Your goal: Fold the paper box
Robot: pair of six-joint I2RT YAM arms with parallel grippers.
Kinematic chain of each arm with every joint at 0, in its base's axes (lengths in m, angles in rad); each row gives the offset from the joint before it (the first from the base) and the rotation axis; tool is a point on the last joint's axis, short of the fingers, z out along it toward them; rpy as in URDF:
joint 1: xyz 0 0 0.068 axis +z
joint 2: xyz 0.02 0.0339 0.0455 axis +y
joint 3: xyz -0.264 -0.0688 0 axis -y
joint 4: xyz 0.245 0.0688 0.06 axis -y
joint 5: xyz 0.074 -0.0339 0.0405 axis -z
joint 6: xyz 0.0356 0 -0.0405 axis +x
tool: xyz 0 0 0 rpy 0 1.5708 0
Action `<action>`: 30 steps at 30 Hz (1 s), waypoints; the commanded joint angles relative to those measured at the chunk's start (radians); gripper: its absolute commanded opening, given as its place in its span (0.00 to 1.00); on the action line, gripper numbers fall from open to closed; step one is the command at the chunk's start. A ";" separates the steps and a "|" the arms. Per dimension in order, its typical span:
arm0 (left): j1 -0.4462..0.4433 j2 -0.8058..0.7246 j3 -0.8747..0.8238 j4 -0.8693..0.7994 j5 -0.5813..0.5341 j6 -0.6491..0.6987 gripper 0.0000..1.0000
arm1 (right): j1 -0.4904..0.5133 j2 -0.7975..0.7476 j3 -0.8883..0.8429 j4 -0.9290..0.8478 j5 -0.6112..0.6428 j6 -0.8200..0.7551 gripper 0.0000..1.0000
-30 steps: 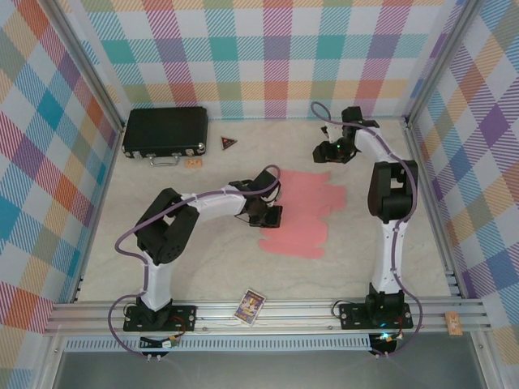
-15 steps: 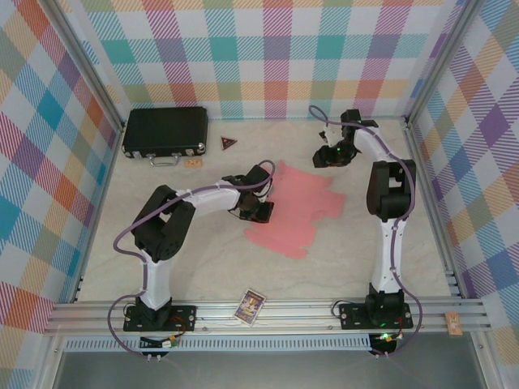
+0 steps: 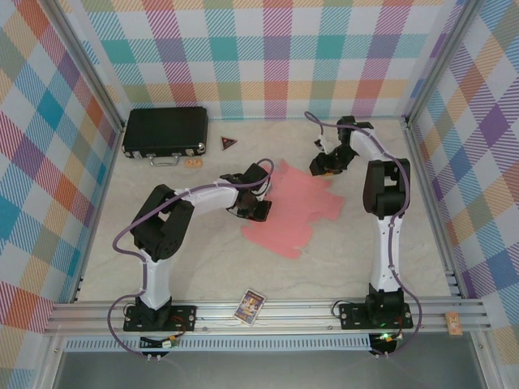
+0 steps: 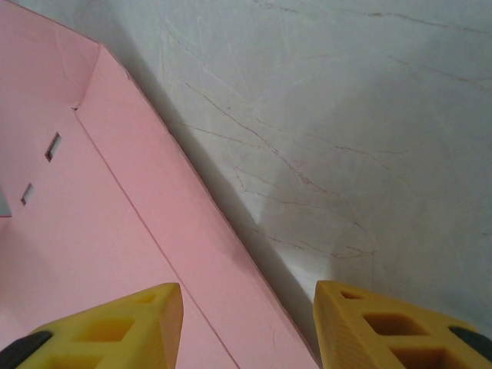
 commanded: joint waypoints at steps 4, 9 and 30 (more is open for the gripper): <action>0.006 0.033 -0.024 -0.045 -0.019 -0.004 0.04 | 0.013 0.013 0.019 -0.040 0.007 -0.045 0.49; 0.005 0.034 -0.026 -0.041 -0.018 -0.007 0.04 | 0.026 0.025 0.021 -0.079 -0.017 -0.085 0.49; 0.005 0.039 -0.042 -0.019 -0.012 -0.038 0.04 | 0.033 -0.020 0.036 -0.153 -0.197 -0.140 0.40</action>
